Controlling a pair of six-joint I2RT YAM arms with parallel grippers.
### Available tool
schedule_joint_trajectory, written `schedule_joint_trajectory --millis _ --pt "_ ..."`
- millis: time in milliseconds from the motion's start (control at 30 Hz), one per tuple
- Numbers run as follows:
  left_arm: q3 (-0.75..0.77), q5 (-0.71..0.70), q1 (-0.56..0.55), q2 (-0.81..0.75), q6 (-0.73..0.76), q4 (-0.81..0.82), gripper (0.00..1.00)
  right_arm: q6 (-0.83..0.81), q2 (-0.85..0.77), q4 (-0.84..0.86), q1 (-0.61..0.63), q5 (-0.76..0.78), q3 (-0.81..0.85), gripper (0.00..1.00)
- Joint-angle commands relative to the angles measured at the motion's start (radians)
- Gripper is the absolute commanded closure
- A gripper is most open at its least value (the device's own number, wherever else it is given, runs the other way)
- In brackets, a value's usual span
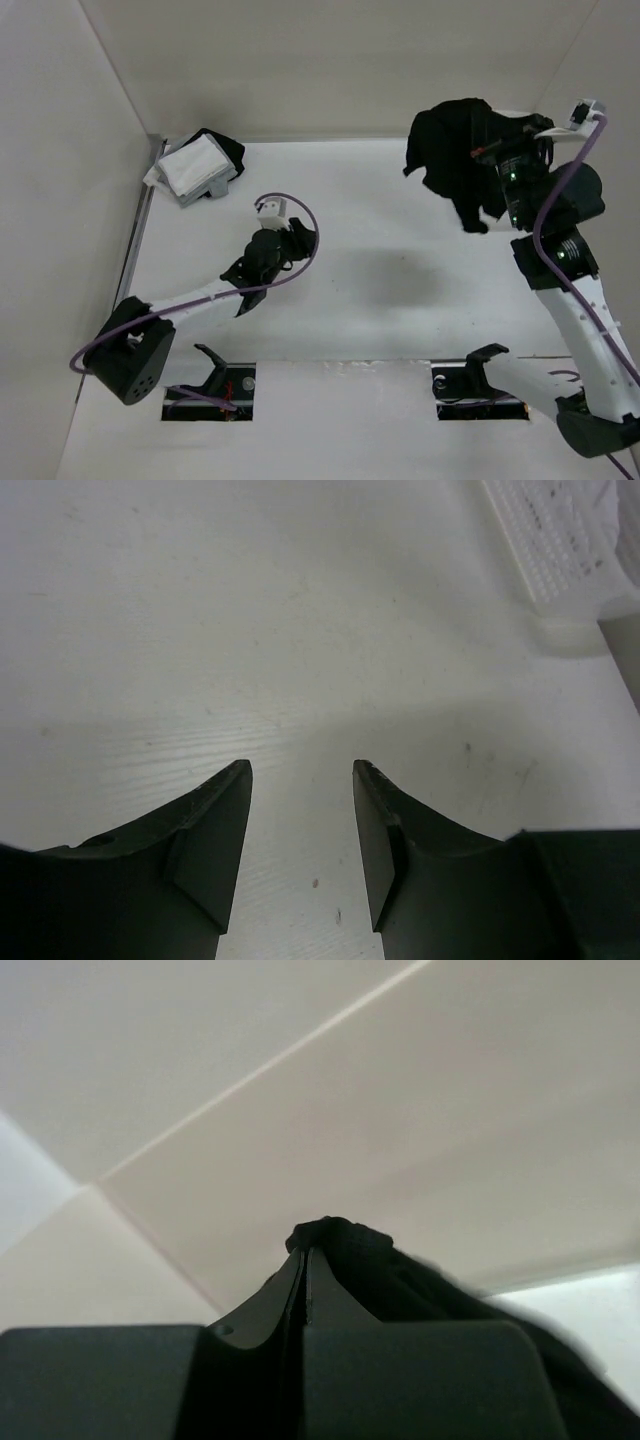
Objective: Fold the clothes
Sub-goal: Move the tank top to the center of the board
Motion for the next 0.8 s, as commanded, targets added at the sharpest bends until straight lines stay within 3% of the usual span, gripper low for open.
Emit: schedule_joint_trajectory --millis 0,100,167,267,333,367,467,533,633,700,733,767 --pt "-0.041 -0.004 0.102 -0.139 -0.088 0.011 0.57 -0.040 -0.035 -0.040 0.178 0.060 -0.015 1.00" --pt "-0.090 0.007 0.233 -0.233 -0.159 -0.038 0.57 0.003 -0.014 -0.014 0.334 0.068 -0.095 0.98" --pt "-0.101 0.016 0.269 -0.249 -0.176 -0.050 0.57 0.055 0.032 0.018 0.347 0.059 -0.160 0.97" --pt "-0.107 0.027 0.307 -0.245 -0.196 -0.069 0.57 0.142 0.180 0.087 0.298 -0.003 -0.246 0.96" --pt "-0.097 0.026 0.313 -0.205 -0.200 -0.078 0.58 0.239 0.452 0.156 0.206 -0.098 -0.224 0.94" --pt "-0.092 0.026 0.313 -0.194 -0.200 -0.081 0.59 0.244 0.486 0.160 0.195 -0.103 -0.210 0.94" --pt "-0.069 0.001 0.291 -0.174 -0.183 -0.115 0.60 0.279 0.698 0.134 0.088 -0.093 -0.073 0.78" --pt "-0.064 -0.020 0.258 -0.174 -0.166 -0.132 0.63 0.281 0.685 0.126 0.069 -0.067 -0.076 0.63" --pt "-0.047 -0.066 0.144 -0.177 -0.097 -0.197 0.67 0.238 0.587 0.146 0.072 -0.014 -0.197 0.53" --pt "-0.037 -0.103 0.046 -0.157 -0.068 -0.234 0.70 0.228 0.525 0.157 0.095 0.023 -0.304 0.56" --pt "-0.026 -0.123 -0.031 -0.130 -0.066 -0.257 0.70 0.227 0.480 0.169 0.115 0.057 -0.408 0.70" --pt "-0.021 -0.128 -0.079 -0.107 -0.075 -0.264 0.70 0.231 0.461 0.172 0.121 0.068 -0.459 0.78"
